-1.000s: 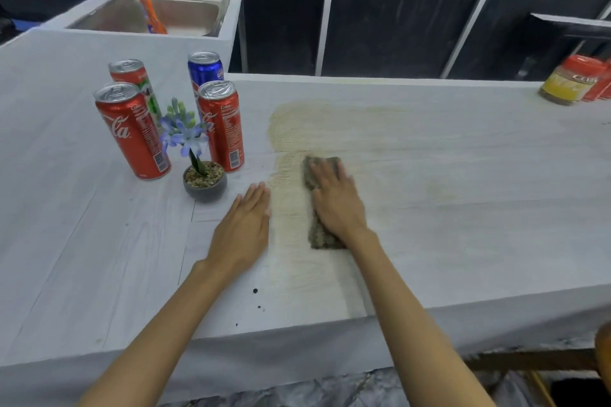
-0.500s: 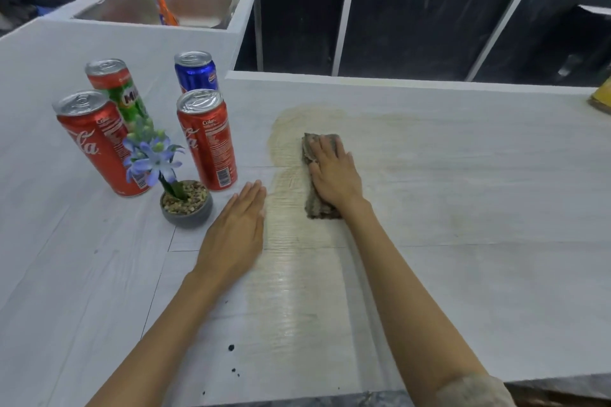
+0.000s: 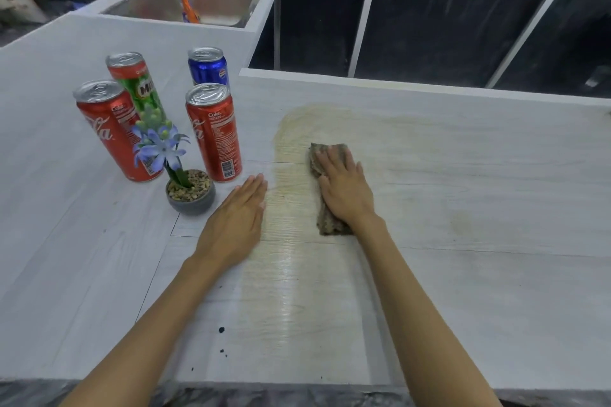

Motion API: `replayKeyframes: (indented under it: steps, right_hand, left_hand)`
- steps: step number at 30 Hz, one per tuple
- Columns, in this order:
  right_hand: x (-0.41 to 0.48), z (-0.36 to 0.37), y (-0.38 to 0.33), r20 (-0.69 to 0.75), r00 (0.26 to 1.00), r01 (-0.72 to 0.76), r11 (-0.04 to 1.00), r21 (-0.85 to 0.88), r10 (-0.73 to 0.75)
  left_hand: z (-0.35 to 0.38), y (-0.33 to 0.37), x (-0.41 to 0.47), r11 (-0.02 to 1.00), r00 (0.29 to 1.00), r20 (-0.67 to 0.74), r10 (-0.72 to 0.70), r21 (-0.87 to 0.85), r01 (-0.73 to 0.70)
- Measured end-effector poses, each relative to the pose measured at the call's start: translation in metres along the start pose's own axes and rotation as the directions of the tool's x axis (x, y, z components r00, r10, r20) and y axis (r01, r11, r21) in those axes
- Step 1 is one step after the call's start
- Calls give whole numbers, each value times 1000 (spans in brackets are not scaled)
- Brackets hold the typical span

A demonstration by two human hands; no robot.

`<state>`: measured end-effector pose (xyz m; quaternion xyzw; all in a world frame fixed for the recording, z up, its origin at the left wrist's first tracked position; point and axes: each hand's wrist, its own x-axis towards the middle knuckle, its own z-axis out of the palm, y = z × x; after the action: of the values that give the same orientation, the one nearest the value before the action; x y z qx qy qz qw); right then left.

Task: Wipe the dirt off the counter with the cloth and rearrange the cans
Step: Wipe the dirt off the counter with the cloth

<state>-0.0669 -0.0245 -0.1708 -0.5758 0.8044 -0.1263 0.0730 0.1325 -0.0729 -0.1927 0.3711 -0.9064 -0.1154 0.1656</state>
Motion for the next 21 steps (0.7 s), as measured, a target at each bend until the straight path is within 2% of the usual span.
replayKeyframes:
  steps: [3, 6, 7, 9, 12, 14, 16, 18, 21]
  right_hand:
    - [-55, 13, -23, -1, 975, 224, 974, 35, -224]
    - [-116, 6, 5, -22, 957, 291, 953, 82, -290]
    - [-125, 0, 27, -35, 967, 254, 963, 92, -252]
    - [-127, -17, 79, -60, 996, 76, 993, 92, -71]
    - [-100, -39, 123, -86, 972, -217, 975, 50, 220]
    - [-76, -38, 113, -102, 965, -241, 970, 34, 243]
    - [-65, -27, 80, -78, 988, -132, 991, 12, 133]
    - [-78, -9, 41, -47, 996, 72, 996, 43, -70]
    - [-128, 5, 12, -8, 940, 339, 935, 107, -340]
  left_hand:
    - [0, 1, 0, 1000, 1000, 4, -5, -7, 5]
    - [-2, 2, -3, 1000, 1000, 17, -5, -6, 5]
    - [-3, 3, -4, 1000, 1000, 25, -4, -4, 4]
    - [-4, 4, -9, 1000, 999, 44, -11, -14, 12]
    - [-4, 9, -23, 999, 998, 49, -41, -19, 42]
    - [-3, 12, -29, 999, 998, 42, -46, -11, 46]
    - [-4, 15, -32, 998, 997, 45, -58, -13, 59]
    - [-5, 16, -33, 997, 996, 52, -77, -19, 78]
    - [-6, 16, -35, 995, 993, 68, -96, -28, 98]
